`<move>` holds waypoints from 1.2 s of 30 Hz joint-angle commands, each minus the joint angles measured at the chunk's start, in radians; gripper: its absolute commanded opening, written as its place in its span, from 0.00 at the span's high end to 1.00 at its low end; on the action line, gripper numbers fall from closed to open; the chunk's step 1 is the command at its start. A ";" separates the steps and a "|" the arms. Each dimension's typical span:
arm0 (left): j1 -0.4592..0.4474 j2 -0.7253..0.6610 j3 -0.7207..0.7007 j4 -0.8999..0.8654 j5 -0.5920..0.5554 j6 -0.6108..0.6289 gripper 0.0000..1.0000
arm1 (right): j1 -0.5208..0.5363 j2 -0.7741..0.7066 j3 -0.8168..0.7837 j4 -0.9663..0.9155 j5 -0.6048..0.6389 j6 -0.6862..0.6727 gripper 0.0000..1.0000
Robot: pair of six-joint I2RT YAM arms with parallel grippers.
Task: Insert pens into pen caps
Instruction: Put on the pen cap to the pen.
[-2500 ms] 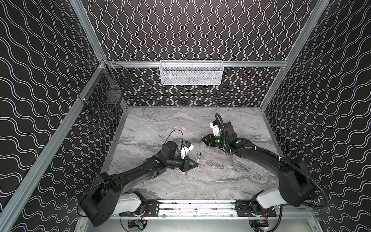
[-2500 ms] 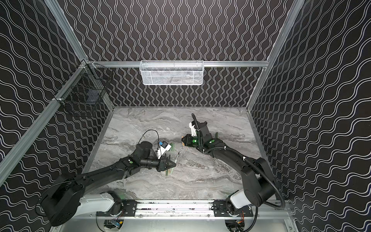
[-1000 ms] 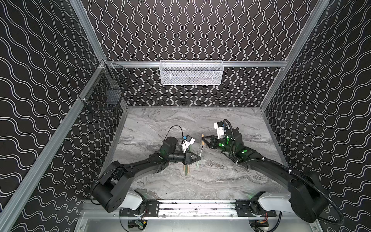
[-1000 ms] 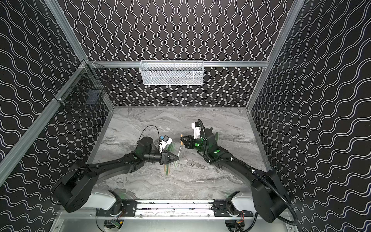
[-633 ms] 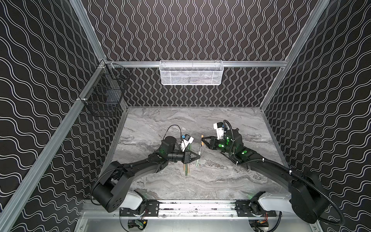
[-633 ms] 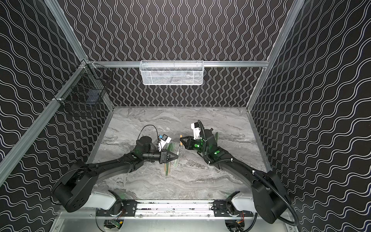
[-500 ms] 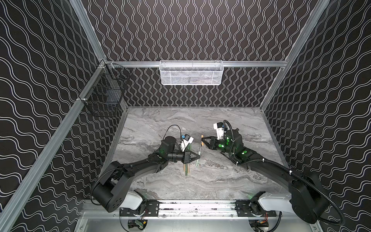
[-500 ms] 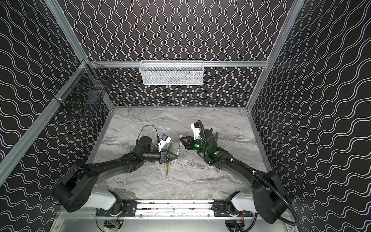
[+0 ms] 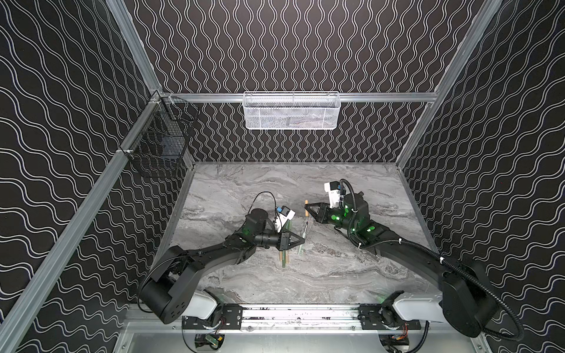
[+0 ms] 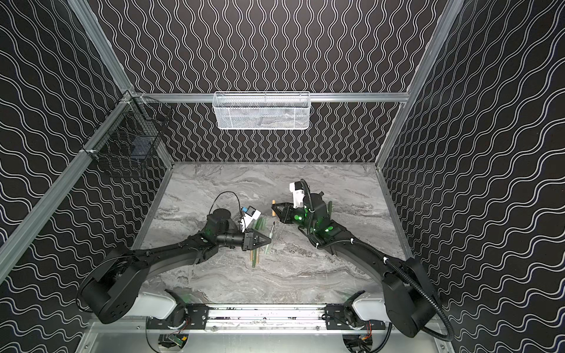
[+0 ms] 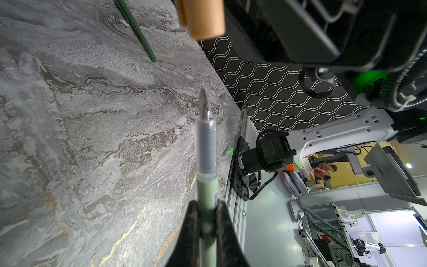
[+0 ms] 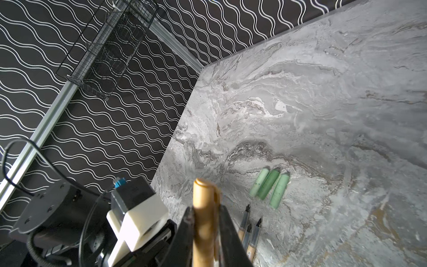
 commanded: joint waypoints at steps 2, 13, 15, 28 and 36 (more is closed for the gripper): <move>0.008 -0.008 0.011 0.035 0.000 -0.003 1.00 | 0.006 0.001 -0.007 0.045 -0.009 0.003 0.82; 0.026 -0.004 0.006 0.057 0.003 -0.021 1.00 | 0.013 -0.010 -0.017 0.054 -0.014 -0.007 0.82; 0.028 -0.004 0.009 0.052 0.002 -0.019 1.00 | 0.014 -0.009 -0.014 0.057 -0.020 -0.009 0.82; 0.049 0.003 0.009 0.074 0.001 -0.034 1.00 | 0.023 -0.010 -0.005 0.049 -0.032 -0.022 0.82; 0.062 -0.002 0.003 0.103 0.006 -0.050 1.00 | 0.028 -0.011 -0.011 0.066 -0.036 -0.011 0.82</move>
